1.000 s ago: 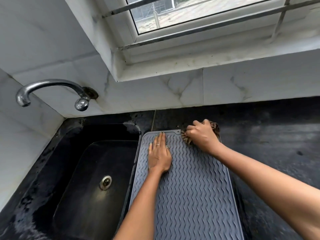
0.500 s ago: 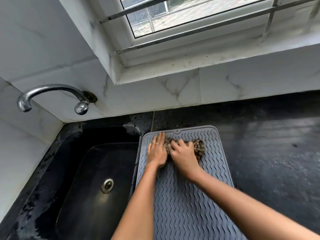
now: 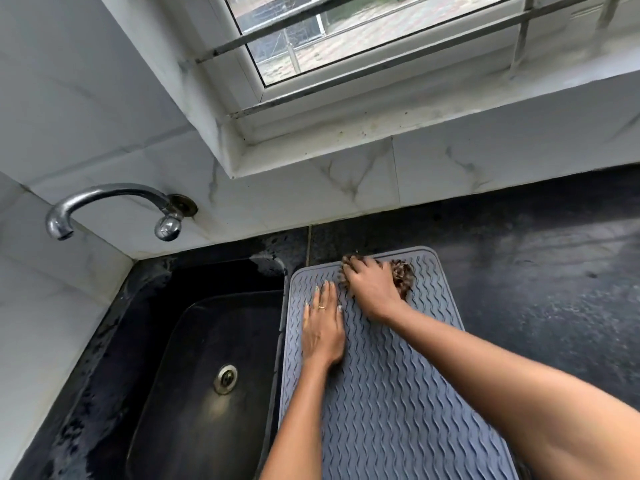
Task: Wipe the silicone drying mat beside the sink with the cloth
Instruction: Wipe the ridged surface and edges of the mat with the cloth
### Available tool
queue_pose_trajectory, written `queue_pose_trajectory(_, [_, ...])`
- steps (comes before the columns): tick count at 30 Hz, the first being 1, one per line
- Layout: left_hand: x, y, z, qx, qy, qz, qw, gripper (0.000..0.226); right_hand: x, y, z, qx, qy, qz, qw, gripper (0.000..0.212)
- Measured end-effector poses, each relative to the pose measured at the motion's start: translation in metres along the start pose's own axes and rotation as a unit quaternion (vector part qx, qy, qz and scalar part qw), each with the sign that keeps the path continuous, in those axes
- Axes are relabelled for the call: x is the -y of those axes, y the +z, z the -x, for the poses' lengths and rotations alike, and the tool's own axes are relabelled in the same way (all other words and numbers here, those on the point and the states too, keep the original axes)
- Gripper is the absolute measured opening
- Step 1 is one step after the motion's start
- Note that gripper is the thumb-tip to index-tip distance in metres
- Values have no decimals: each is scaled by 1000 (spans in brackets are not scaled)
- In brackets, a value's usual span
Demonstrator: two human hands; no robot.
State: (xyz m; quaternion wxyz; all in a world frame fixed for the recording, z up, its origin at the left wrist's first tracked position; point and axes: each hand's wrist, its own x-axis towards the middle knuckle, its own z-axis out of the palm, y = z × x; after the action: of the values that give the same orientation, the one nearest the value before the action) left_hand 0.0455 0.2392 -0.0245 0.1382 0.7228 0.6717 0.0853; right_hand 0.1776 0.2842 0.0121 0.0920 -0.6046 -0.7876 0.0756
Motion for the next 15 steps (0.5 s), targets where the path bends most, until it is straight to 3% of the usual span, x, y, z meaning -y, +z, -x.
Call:
queue_pose_trajectory(5, [4,4,-3,-4,1,-38,999,80,19,19,71,-135,-49,-65,987,6])
queue_pose_trajectory(8, [3,2,-4,12,4,-41,999,72,25,12,97,-169,-55,-95,980,29])
queue_pose_trajectory(11, [0,-6,-4,48,-1,-17,999,55,23,-3,81,-175,-5,-133,976,24])
queue_pose_trajectory(13, [0,-7,8,34,2,-13,999,57,13,-18,51,-205,55,-159,964,13])
queue_pose_trajectory(15, [0,-4,32,9,-2,-5,1000,73,2,-27,18,-163,55,-114,979,24])
